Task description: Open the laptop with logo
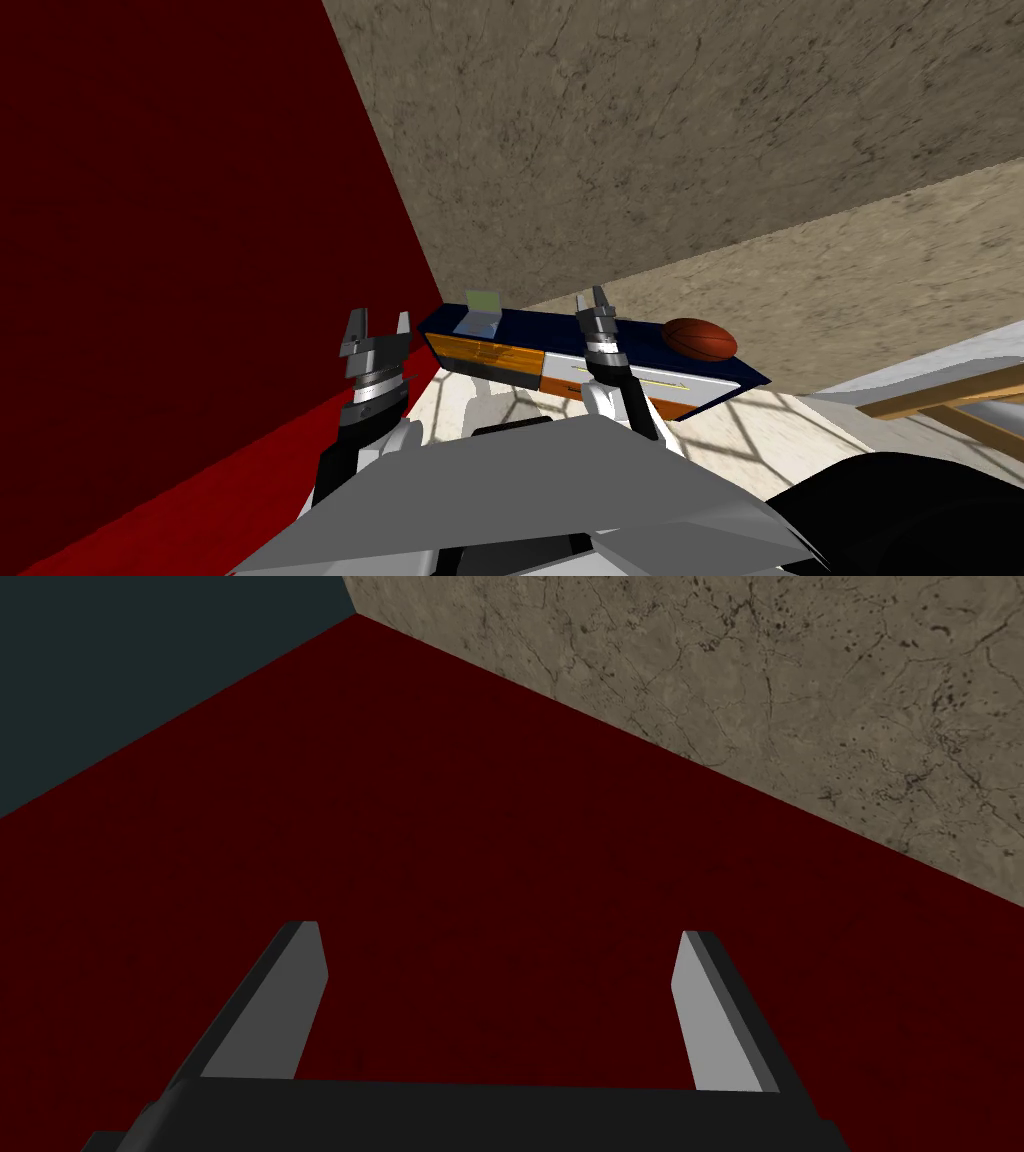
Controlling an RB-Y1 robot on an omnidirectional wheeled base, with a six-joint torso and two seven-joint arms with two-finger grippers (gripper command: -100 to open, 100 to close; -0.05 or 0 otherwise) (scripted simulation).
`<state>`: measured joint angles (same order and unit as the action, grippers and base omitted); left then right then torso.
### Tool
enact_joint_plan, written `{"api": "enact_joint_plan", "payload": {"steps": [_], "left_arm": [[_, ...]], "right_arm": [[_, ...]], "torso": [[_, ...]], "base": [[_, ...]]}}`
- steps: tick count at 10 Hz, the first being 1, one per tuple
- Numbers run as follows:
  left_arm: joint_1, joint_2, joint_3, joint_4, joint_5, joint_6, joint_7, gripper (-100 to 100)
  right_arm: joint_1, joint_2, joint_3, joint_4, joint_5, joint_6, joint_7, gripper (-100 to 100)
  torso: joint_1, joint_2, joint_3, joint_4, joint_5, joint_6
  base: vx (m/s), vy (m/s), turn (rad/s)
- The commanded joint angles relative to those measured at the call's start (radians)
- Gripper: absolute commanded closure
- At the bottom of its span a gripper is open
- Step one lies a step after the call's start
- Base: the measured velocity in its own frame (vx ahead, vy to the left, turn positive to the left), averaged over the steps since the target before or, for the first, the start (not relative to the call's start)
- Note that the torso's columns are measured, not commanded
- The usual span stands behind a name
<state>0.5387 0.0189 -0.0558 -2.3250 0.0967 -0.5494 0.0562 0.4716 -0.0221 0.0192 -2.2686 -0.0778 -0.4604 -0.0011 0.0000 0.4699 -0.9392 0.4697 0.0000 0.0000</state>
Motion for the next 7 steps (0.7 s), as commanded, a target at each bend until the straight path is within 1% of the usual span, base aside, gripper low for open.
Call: {"api": "enact_joint_plan", "payload": {"steps": [1, 2, 3, 4, 7], "left_arm": [[0.0, 0.0, 0.0, 0.0, 0.0, 0.0, 0.0, 0], [0.0, 0.0, 0.0, 0.0, 0.0, 0.0, 0.0, 0], [-0.006, 0.028, 0.002, 0.007, -0.003, 0.005, -0.001, -100], [-0.012, 0.048, 0.005, 0.015, -0.005, 0.011, -0.002, -100], [-0.042, 0.097, 0.016, 0.051, -0.017, 0.036, -0.008, -100]], "right_arm": [[0.0, 0.0, 0.0, 0.0, 0.0, 0.0, 0.0, 0], [0.0, 0.0, 0.0, 0.0, 0.0, 0.0, 0.0, 0], [0.0, 0.0, 0.0, 0.0, 0.0, 0.0, 0.0, 0], [0.0, 0.0, 0.0, 0.0, 0.0, 0.0, 0.0, 0], [0.0, 0.0, 0.0, 0.0, 0.0, 0.0, 0.0, 0]], "torso": [[0.0, 0.074, -0.148, 0.074, 0.0, 0.0], [0.0, 0.148, -0.295, 0.148, 0.0, 0.0], [0.0, 0.221, -0.443, 0.221, 0.0, 0.0], [0.001, 0.255, -0.512, 0.254, 0.0, 0.0], [0.001, 0.267, -0.537, 0.268, 0.0, 0.0]], "base": [[0.0, 0.0, 0.0], [0.0, 0.0, 0.0], [0.013, 0.008, -0.038], [0.017, 0.021, -0.052], [0.027, 0.038, -0.074]]}}
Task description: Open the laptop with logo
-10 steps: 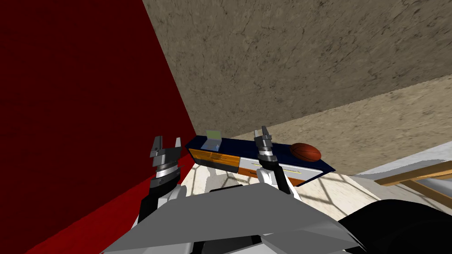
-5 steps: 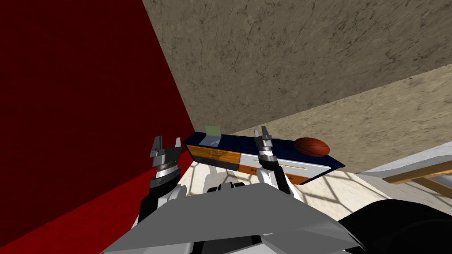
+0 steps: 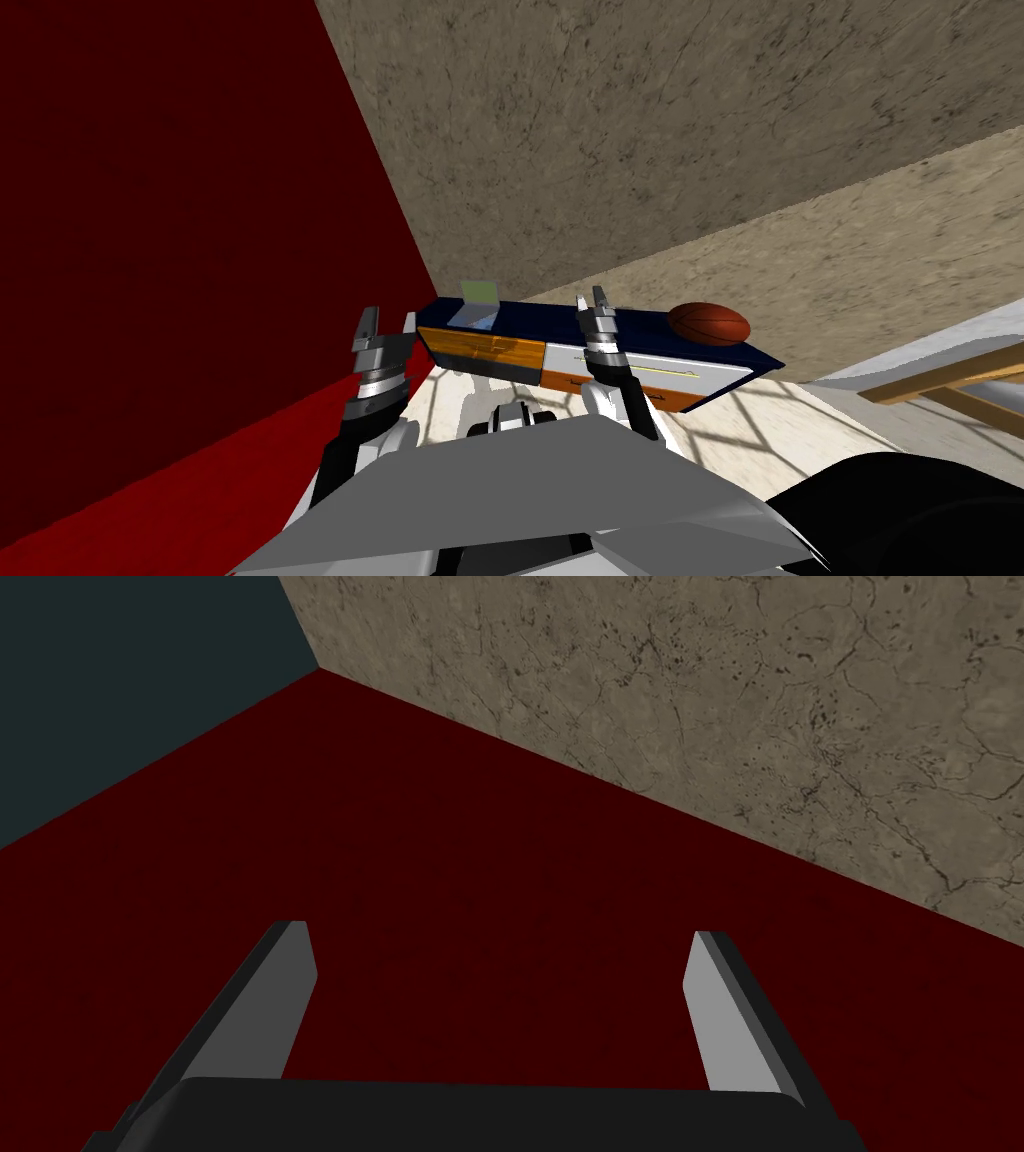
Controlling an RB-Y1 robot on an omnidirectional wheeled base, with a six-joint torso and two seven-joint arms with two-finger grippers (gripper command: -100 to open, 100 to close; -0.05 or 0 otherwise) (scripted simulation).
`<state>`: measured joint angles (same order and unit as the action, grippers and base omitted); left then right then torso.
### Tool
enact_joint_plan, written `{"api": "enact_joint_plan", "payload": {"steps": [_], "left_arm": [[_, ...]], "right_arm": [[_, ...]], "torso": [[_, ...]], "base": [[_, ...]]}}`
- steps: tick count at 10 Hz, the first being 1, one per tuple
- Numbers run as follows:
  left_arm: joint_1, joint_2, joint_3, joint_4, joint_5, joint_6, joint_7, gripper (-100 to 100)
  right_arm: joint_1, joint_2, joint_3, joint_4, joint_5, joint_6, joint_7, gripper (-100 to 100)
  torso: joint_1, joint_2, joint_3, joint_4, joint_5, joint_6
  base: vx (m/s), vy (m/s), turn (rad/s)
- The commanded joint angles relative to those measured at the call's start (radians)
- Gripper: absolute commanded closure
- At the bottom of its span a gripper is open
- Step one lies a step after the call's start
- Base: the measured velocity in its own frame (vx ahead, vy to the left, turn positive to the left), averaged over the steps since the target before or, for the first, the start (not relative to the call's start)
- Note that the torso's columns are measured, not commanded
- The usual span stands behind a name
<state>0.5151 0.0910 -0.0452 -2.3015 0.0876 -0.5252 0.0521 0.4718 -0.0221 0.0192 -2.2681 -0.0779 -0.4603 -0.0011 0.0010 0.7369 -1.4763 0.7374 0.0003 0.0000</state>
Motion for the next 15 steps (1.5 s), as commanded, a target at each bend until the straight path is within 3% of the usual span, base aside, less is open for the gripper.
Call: {"api": "enact_joint_plan", "payload": {"steps": [1, 6, 15], "left_arm": [[-0.031, 0.038, 0.01, 0.043, -0.013, 0.023, -0.006, -100], [-0.115, 0.073, 0.043, 0.143, -0.047, 0.096, -0.022, -100], [-0.311, 0.079, 0.118, 0.374, -0.128, 0.265, -0.06, -100]], "right_arm": [[0.0, 0.0, 0.0, 0.0, 0.0, 0.0, 0.0, 0], [0.0, 0.0, 0.0, 0.0, 0.0, 0.0, 0.0, 0], [0.0, 0.0, 0.0, 0.0, 0.0, 0.0, 0.0, 0]], "torso": [[0.0, 0.0, 0.0, 0.0, 0.0, 0.0], [0.0, 0.001, 0.0, 0.0, 0.0, 0.0], [-0.001, 0.001, 0.0, 0.0, 0.0, 0.0]], "base": [[0.047, 0.052, -0.094], [0.058, 0.073, -0.129], [0.066, 0.104, -0.167]]}}
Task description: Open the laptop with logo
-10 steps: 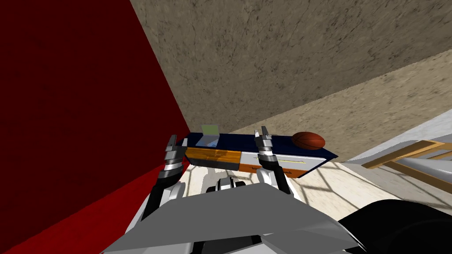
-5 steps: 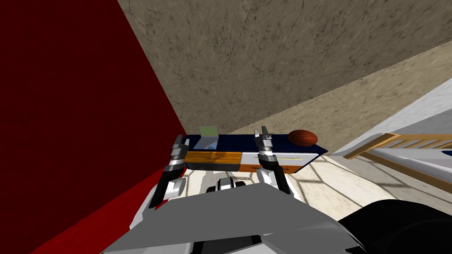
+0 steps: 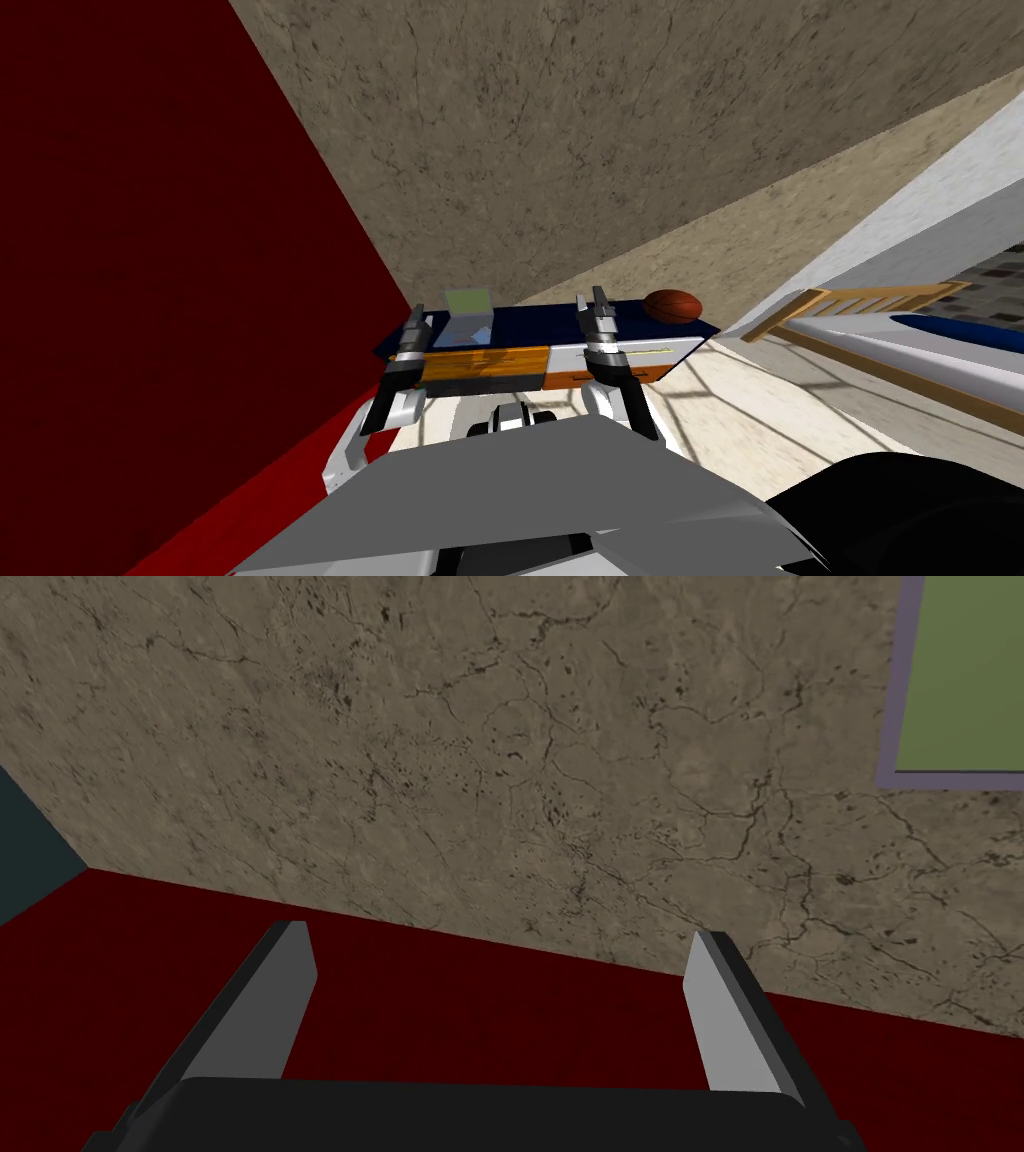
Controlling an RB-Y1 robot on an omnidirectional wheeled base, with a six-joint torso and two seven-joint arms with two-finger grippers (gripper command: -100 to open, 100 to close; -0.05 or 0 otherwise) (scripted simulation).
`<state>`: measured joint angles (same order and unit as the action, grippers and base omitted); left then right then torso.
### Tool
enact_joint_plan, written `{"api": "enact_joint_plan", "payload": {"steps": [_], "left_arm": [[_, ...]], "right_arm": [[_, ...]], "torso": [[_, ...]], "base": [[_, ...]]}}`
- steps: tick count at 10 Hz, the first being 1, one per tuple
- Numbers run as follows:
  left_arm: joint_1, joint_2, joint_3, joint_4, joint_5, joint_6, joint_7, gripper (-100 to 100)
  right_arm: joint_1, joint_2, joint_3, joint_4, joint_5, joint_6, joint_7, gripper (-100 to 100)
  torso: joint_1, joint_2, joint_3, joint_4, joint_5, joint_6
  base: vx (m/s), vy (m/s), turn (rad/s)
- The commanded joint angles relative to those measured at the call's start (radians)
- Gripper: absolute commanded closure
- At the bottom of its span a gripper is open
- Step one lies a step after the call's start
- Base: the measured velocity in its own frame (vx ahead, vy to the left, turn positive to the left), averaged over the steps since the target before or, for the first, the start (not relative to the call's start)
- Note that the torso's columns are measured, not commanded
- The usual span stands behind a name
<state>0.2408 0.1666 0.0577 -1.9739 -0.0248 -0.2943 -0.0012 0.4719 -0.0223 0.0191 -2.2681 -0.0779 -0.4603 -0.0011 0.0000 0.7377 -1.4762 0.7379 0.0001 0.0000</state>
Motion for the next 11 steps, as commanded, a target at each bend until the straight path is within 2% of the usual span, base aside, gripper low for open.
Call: {"api": "enact_joint_plan", "payload": {"steps": [1, 2, 3, 5, 6, 11], "left_arm": [[-0.06, 0.005, 0.025, 0.075, -0.025, 0.055, -0.012, -100], [-0.085, 0.008, 0.034, 0.102, -0.035, 0.076, -0.016, -100], [-0.085, 0.008, 0.034, 0.107, -0.035, 0.076, -0.016, -100], [-0.135, 0.016, 0.052, 0.166, -0.055, 0.12, -0.026, -100], [-0.135, 0.016, 0.052, 0.171, -0.055, 0.12, -0.026, -100], [-0.259, 0.042, 0.099, 0.33, -0.104, 0.228, -0.049, -100]], "right_arm": [[0.0, 0.0, 0.0, 0.0, 0.0, 0.0, 0.0, 0], [0.0, 0.0, 0.0, 0.0, 0.0, 0.0, 0.0, 0], [0.0, 0.0, 0.0, 0.0, 0.0, 0.0, 0.0, 0], [0.0, 0.0, 0.0, 0.0, 0.0, 0.0, 0.0, 0], [0.0, 0.0, 0.0, 0.0, 0.0, 0.0, 0.0, 0], [0.0, 0.0, 0.0, 0.0, 0.0, 0.0, 0.0, 0]], "torso": [[0.0, -0.001, 0.0, 0.0, 0.0, 0.0], [-0.001, -0.001, 0.0, 0.0, 0.0, 0.0], [0.0, 0.001, 0.001, 0.0, 0.0, 0.0], [-0.003, 0.002, 0.001, 0.001, -0.001, 0.0], [0.0, 0.001, 0.001, 0.0, 0.0, 0.0], [0.002, 0.0, 0.0, 0.0, 0.0, 0.0]], "base": [[0.082, 0.112, -0.16], [0.057, 0.121, -0.2], [0.028, 0.087, -0.065], [0.026, 0.069, -0.139], [0.026, 0.073, -0.07], [0.044, 0.118, -0.177]]}}
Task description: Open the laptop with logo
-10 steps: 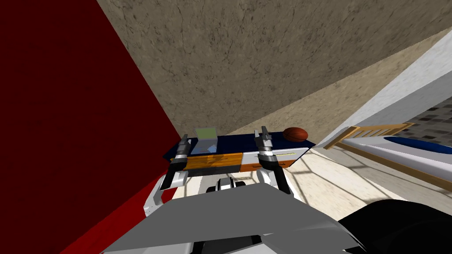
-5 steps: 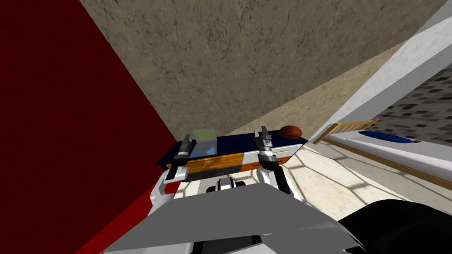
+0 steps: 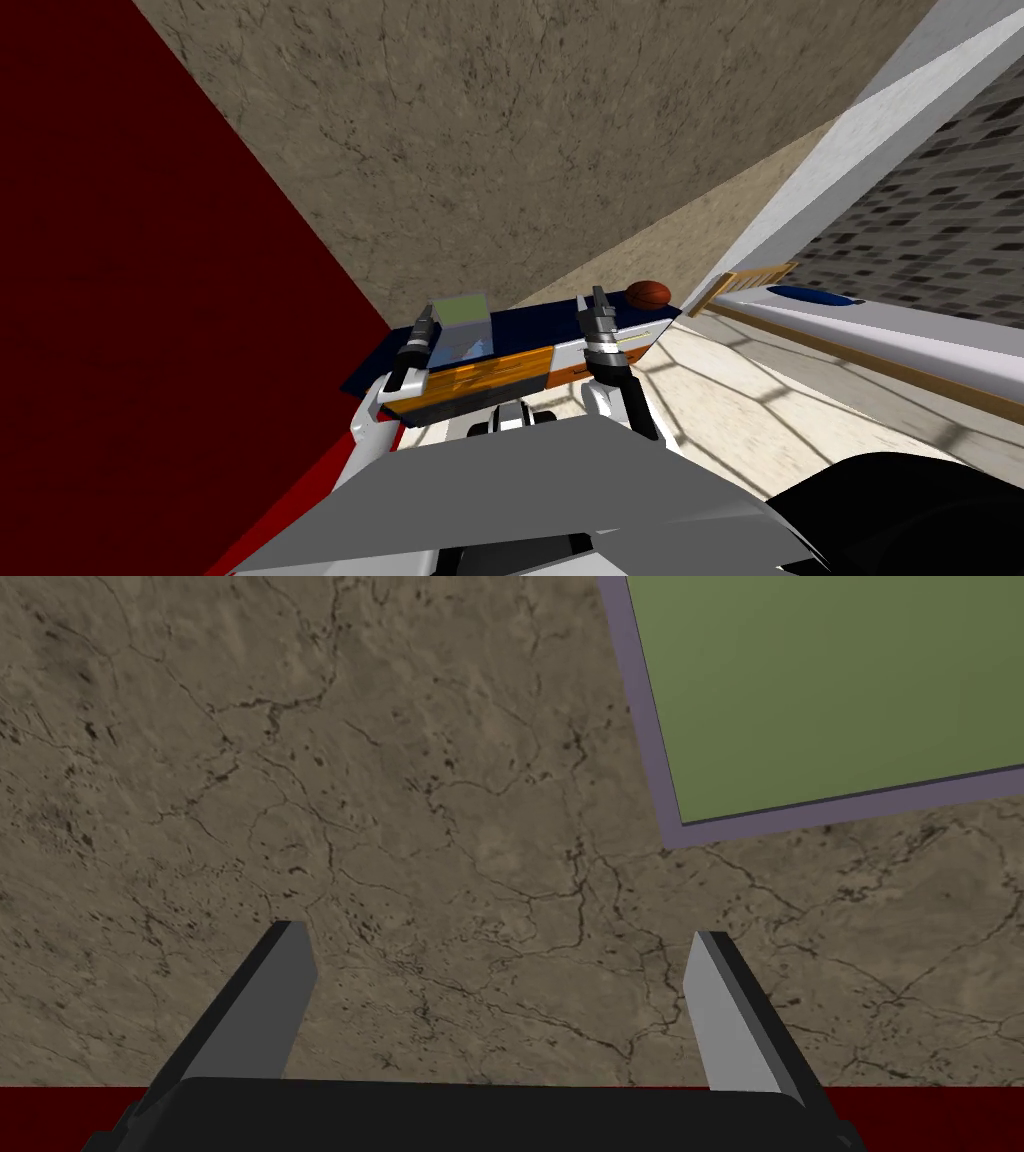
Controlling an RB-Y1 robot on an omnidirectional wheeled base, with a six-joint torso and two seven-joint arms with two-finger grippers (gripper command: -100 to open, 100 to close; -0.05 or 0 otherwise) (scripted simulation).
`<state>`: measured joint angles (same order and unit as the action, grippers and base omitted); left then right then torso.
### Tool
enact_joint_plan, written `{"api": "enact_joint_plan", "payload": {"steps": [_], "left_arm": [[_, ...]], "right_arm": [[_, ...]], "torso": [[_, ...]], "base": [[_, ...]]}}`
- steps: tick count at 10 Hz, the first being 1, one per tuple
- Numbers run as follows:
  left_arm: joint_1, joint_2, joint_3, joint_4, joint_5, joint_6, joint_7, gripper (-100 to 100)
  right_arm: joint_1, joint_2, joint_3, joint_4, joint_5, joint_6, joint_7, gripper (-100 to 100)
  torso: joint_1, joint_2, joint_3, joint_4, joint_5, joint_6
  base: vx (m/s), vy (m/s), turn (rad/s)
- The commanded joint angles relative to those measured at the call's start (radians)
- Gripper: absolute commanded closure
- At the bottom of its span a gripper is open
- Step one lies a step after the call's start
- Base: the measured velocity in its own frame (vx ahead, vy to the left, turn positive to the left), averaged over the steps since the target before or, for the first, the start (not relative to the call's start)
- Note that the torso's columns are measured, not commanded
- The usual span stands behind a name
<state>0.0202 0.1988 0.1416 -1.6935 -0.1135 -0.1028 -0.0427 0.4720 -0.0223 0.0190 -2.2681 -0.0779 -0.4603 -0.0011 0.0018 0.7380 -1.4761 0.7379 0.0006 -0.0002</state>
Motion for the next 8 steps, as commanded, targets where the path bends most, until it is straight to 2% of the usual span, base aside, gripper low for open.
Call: {"api": "enact_joint_plan", "payload": {"steps": [1, 3, 4, 5, 8], "left_arm": [[-0.062, 0.016, 0.024, 0.083, -0.025, 0.058, -0.012, -100], [-0.106, 0.029, 0.04, 0.142, -0.043, 0.096, -0.021, -100], [-0.106, 0.029, 0.04, 0.147, -0.043, 0.096, -0.021, -100], [-0.126, 0.036, 0.048, 0.173, -0.051, 0.113, -0.024, -100], [-0.19, 0.066, 0.072, 0.256, -0.076, 0.169, -0.036, -100]], "right_arm": [[0.0, 0.0, 0.0, 0.0, 0.0, 0.0, 0.0, 0], [0.0, 0.0, 0.0, 0.0, 0.0, 0.0, 0.0, 0], [0.0, 0.0, 0.0, 0.0, 0.0, 0.0, 0.0, 0], [0.0, 0.0, 0.0, 0.0, 0.0, 0.0, 0.0, 0], [0.0, 0.0, 0.0, 0.0, 0.0, 0.0, 0.0, 0]], "torso": [[-0.002, 0.001, 0.001, 0.0, -0.001, 0.0], [-0.002, -0.001, 0.0, 0.0, -0.001, 0.0], [-0.003, -0.001, 0.0, 0.0, -0.001, 0.0], [-0.004, 0.001, 0.0, 0.0, -0.001, 0.0], [-0.001, 0.0, 0.0, 0.0, 0.0, 0.0]], "base": [[0.036, 0.112, -0.16], [0.051, 0.118, -0.169], [0.024, 0.071, -0.043], [0.004, 0.052, -0.09], [0.019, 0.094, -0.144]]}}
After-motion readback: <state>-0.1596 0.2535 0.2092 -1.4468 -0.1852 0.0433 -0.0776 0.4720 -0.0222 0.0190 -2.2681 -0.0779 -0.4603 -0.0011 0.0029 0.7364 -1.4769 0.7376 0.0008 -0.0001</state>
